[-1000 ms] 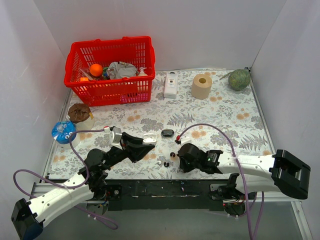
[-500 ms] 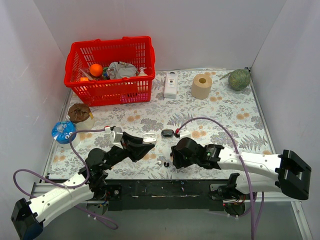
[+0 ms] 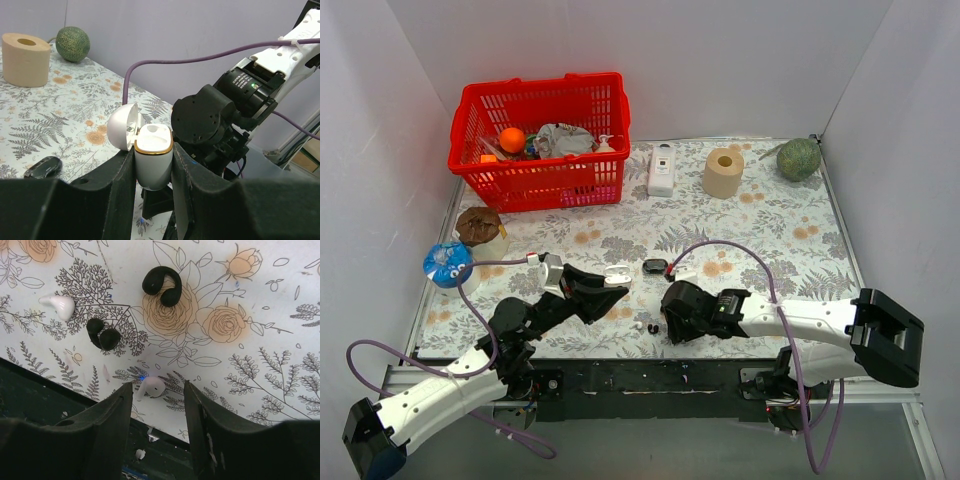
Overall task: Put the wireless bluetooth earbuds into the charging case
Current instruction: Pick up the earbud from the center of the board, then place the earbud in the charging case, then pick up the earbud from the center of the board.
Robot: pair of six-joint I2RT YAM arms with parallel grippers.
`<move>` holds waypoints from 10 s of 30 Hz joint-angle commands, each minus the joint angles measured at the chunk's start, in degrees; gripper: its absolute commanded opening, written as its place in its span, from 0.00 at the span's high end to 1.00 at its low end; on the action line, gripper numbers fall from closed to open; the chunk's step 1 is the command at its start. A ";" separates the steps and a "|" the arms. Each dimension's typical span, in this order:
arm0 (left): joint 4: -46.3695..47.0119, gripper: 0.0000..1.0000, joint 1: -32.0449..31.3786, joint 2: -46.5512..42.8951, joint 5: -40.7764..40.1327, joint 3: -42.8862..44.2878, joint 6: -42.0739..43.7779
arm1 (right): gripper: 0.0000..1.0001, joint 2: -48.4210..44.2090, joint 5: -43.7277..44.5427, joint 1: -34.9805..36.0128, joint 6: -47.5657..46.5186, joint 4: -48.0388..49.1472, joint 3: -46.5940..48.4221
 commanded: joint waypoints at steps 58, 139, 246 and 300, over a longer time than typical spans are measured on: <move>13.42 1.00 0.06 15.25 -2.14 9.86 8.45 | 0.99 -16.78 25.09 1.75 -25.69 -0.25 23.23; 36.91 1.00 2.35 41.20 8.93 25.43 10.93 | 0.78 -17.05 10.68 1.75 -47.59 23.49 27.10; -13.98 1.00 2.87 -16.37 -7.86 10.31 13.21 | 0.69 8.43 -12.17 1.49 -22.20 20.86 7.94; -15.92 1.00 2.87 -17.43 -8.47 9.34 11.63 | 0.48 14.14 -8.38 -1.32 -29.74 14.79 14.97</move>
